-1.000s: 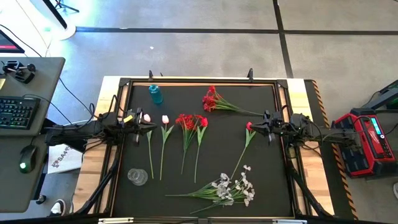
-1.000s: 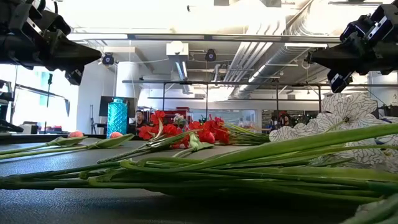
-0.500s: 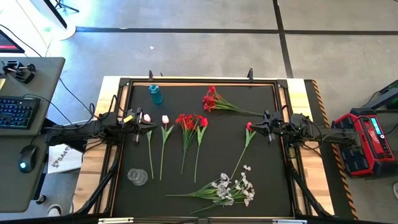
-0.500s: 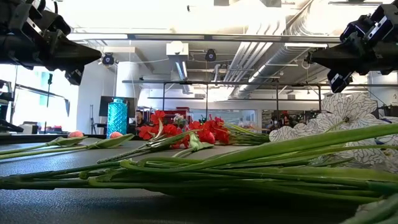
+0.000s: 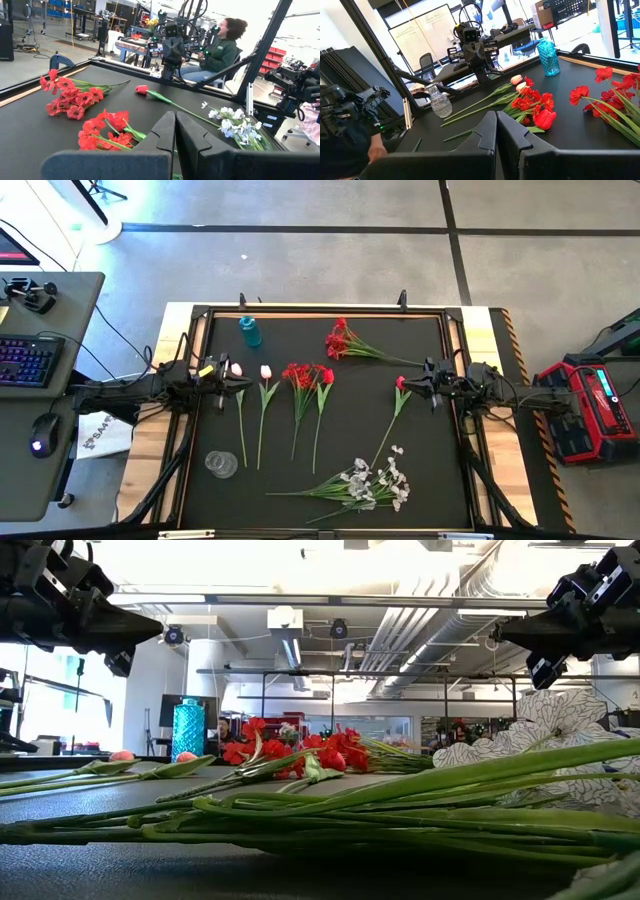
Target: Sort flowers into vase by color
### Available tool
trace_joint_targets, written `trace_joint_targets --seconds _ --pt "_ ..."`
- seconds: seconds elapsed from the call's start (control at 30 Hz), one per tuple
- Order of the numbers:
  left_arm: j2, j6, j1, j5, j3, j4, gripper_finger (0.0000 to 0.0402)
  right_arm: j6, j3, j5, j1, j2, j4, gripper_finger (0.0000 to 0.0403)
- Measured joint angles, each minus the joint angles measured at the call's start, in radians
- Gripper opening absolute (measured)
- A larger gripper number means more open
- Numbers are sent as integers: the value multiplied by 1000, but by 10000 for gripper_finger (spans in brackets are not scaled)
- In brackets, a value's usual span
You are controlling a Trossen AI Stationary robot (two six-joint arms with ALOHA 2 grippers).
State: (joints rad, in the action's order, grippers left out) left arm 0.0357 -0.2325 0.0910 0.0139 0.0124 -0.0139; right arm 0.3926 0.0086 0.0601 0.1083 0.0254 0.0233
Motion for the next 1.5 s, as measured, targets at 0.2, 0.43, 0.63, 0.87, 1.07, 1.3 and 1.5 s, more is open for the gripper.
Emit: trace_joint_targets --seconds 0.2,0.43,0.63,0.87,1.07,1.3,1.5 --pt "0 0 0 0 0 0 0 0 0 0 0 0 0 0" --pt "0 0 0 0 0 0 0 0 0 0 0 0 0 0" --pt "0 0 0 0 0 0 0 0 0 0 0 0 0 0" --pt "0 0 0 0 0 0 0 -38 0 0 0 0 0 0" --pt "0 0 0 0 0 -7 0 -273 0 -25 0 0 0 0" --pt "0 148 0 -26 0 -39 0 57 0 -41 0 0 1 0" --pt "0 96 0 -97 0 -44 0 106 0 -168 0 0 42 0"
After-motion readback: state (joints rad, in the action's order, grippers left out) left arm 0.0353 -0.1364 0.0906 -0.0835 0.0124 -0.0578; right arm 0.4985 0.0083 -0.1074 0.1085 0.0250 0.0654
